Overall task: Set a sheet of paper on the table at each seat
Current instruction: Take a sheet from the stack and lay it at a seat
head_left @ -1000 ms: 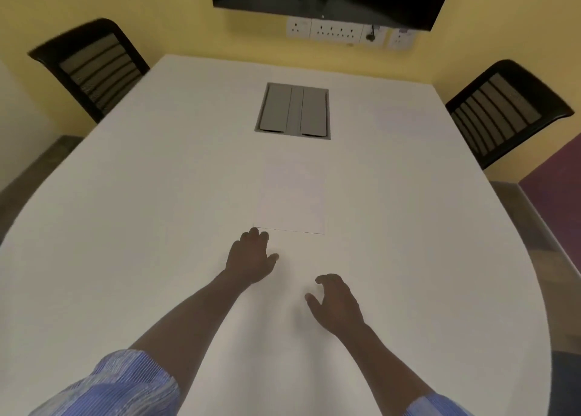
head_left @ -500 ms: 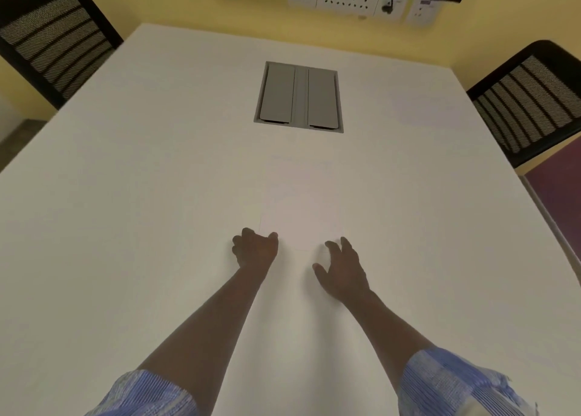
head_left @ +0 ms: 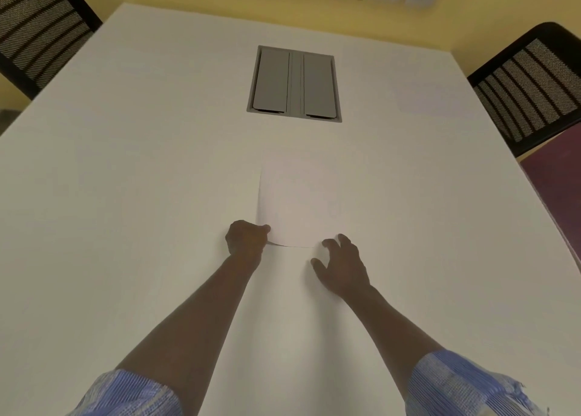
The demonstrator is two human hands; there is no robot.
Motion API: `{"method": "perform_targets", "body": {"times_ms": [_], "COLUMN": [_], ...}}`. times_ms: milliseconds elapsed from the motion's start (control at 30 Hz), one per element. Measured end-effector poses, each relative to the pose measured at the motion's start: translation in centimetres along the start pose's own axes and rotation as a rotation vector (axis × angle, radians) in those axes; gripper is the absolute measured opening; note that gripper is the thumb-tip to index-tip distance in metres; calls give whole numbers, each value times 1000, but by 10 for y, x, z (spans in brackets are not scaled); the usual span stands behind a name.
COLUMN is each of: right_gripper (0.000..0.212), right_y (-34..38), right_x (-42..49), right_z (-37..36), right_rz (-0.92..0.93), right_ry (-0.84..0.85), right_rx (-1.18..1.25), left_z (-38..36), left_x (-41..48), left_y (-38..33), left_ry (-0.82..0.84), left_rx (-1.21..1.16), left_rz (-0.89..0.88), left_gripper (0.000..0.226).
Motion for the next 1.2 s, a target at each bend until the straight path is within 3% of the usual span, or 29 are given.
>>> {"method": "perform_targets", "body": {"times_ms": [133,367,467,533,600,733,867,933,1000,1100,1200], "right_gripper": [62,68,69,65,62,69,76,78,56,22,15], "right_y": [-2,-2,1,5,-1,-1,16,12,-3,-40,-74], "right_x": [-1,-1,-8,-25,-46,-85,-112,-122,-132,-160,-193], "right_z": [3,7,30,54,53,-1,-9,-2,9,32,47], "right_rz": [-9,-31,-58,-99,-268,-696,-726,-676,-604,-508,-427], "right_ry": [-37,-25,-199,-413,-481,-280,-98,-104,-191,-357,-386], "right_rx": [18,110,242,408,677,1393,1752,1817,1816,1570,1382], "left_z": [7,18,28,31,30,34,27,15,0,-25,-58], "left_x": [-7,-18,-30,-34,-28,-53,-109,-137,-168,-213,-243], "left_y": [-13,-17,-24,-30,-28,-31,-16,11,39,75,104], "left_ry": [-42,-122,-162,-143,-113,-43,29,52,85,176,336], "left_rx": [111,-26,-72,-115,-199,-374,-535,-586,-595,-619,-736], "left_rz": [-99,-157,-152,-161,-123,-97,-123,-101,-101,-95,26], "left_gripper": [28,17,16,15,15,14,7,6,4,2,8]}}
Point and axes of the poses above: each hand's wrist, its own x-axis towards the middle knuckle, its own z-axis out of the back of the hand, y = z × x, the point moved 10 cm from there along x, towards the middle knuckle, and after that the axes turned 3 degrees about z, right-handed, at the moved point
